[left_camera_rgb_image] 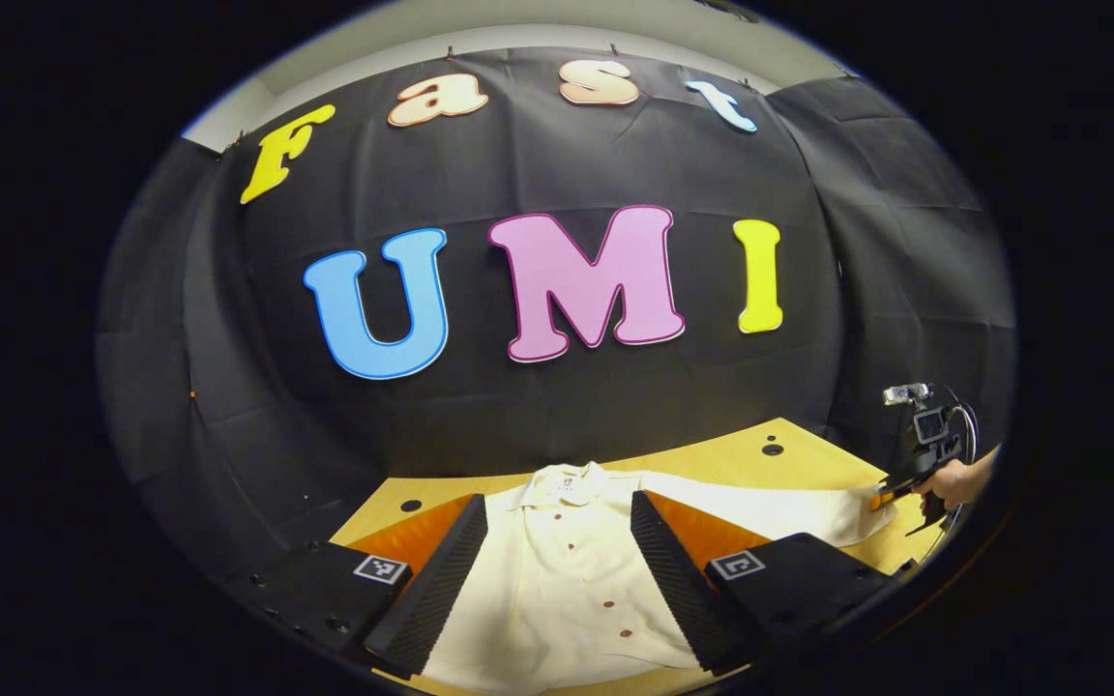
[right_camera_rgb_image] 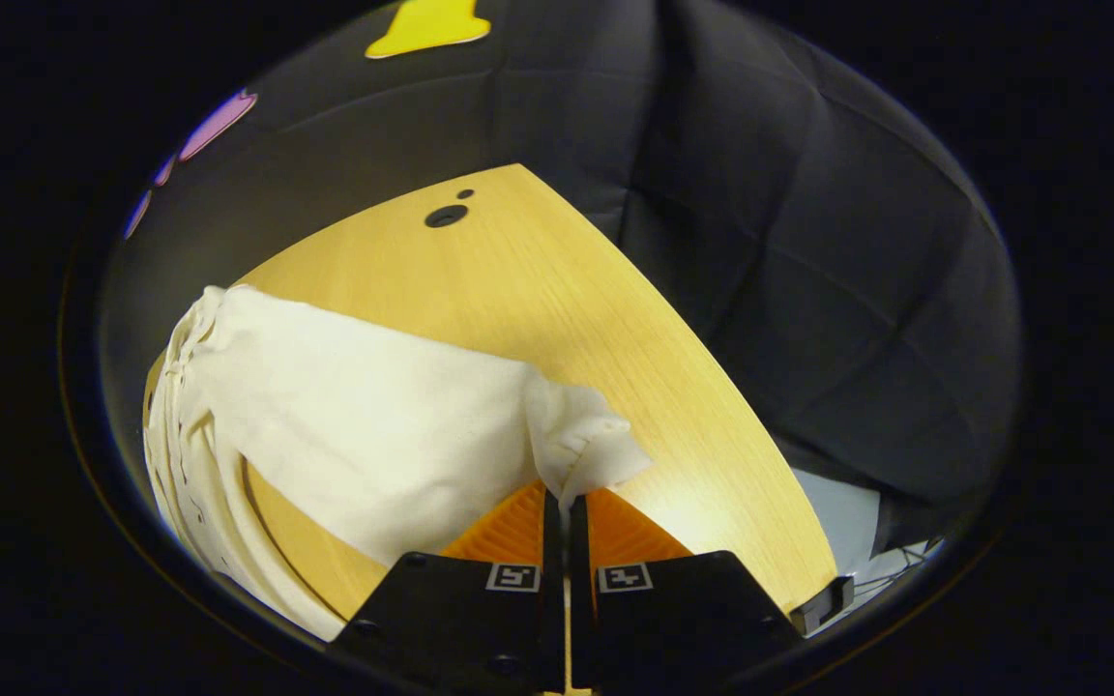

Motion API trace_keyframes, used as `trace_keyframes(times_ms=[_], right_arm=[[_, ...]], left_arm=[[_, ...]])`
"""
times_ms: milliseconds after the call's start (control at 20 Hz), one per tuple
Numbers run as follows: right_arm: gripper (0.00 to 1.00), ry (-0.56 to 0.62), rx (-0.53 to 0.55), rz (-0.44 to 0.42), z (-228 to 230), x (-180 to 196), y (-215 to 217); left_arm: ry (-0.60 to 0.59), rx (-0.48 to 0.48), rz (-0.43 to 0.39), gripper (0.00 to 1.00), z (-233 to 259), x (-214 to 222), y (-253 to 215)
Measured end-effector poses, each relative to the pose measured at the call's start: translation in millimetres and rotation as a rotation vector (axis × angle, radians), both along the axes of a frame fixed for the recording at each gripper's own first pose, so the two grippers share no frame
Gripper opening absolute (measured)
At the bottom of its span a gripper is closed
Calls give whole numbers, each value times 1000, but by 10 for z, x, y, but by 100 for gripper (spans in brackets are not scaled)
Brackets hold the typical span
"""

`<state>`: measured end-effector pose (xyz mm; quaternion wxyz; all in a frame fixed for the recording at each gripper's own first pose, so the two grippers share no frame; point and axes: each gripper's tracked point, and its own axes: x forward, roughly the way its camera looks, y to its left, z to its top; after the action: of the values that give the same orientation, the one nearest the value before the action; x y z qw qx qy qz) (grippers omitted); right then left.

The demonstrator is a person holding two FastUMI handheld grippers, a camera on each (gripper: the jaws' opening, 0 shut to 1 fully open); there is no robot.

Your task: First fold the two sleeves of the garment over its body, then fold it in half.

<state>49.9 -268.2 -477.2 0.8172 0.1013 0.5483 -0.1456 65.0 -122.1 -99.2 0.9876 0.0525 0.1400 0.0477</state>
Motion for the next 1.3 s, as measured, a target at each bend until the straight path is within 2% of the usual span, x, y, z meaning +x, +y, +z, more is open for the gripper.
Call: trace_keyframes(times_ms=[100,300,450,800,1050,1250,1300], right_arm=[[7,-39,4,64,182,226,263],[7,-139,59,182,585,758,1058],[6,-198,92,281,819,1097,1820],[6,-254,207,464,1072,1465,3673],[6,-268,352,501,1197,1514,4787],[6,-246,521,455,1111,1486,5453],[17,-251,581,433,1120,1486,5568]], left_arm=[[1,5,27,98,20,-91,129],[-13,16,52,98,61,-249,399],[-8,-3,84,98,37,-375,645],[30,-94,166,98,-229,-637,1265],[76,-157,229,98,-560,-863,1742],[105,-179,252,98,-837,-913,2058],[110,-189,256,98,-904,-915,2112]])
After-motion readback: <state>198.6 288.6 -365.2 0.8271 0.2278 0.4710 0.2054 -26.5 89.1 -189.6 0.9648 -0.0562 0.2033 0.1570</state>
